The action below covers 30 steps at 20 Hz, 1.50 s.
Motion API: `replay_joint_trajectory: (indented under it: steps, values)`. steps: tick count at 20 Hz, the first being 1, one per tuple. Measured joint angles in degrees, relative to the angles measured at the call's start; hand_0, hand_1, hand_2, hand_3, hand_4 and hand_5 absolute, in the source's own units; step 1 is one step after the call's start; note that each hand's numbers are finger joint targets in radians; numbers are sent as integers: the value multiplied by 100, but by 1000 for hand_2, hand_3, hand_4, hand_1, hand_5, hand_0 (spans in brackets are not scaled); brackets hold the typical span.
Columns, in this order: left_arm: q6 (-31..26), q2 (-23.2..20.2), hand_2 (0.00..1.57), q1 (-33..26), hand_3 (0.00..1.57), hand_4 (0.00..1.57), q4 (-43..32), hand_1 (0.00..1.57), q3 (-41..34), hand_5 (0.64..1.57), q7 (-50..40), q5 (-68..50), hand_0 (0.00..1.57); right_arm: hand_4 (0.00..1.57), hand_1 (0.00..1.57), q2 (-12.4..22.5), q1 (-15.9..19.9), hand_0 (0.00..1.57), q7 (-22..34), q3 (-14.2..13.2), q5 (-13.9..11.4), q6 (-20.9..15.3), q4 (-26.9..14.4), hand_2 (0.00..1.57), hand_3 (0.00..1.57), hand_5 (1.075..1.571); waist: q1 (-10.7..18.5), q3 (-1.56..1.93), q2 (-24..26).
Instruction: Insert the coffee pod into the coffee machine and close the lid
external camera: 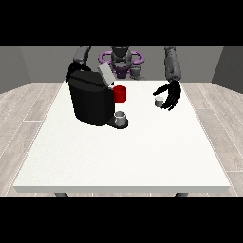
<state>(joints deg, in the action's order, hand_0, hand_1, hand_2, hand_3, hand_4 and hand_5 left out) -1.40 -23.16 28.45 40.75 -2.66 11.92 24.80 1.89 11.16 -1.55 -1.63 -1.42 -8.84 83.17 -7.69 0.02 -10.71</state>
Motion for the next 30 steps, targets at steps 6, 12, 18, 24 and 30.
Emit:
replay_joint_trajectory:
  steps: [6, 12, 18, 24, 30]
  values:
    - [545, 76, 917, 170, 692, 351, -316, 775, -11, 1571, 277, 342, 775, 515, 0, -36, -14, 0, 133, 52, 1, 7, 5, 0, 0, 1571, -42, 4, 28]
    - [1014, 82, 1095, 359, 867, 286, -602, 987, -72, 1571, 499, 595, 987, 515, 0, -4, 45, 0, -17, 11, 30, 57, -49, 0, 0, 1571, -98, 11, -74]
    - [1072, -58, 1286, 538, 1183, 412, -844, 1174, 21, 1571, 587, 910, 1174, 510, 0, -90, 93, 0, -25, 28, 83, 7, -38, 0, 0, 1571, -140, 13, -108]
    - [842, -7, 1470, 685, 1410, 632, -807, 1477, 102, 1571, 747, 1014, 1477, 414, 0, -53, 135, 0, -107, -143, 225, -8, -342, 0, 0, 1571, 7, 2, 62]
    - [245, -32, 1362, 1089, 1337, 557, -578, 1289, 123, 1571, 739, 944, 1289, 442, 0, -38, 45, 0, -91, -202, 255, 5, -606, 0, 0, 1571, 13, -1, 391]
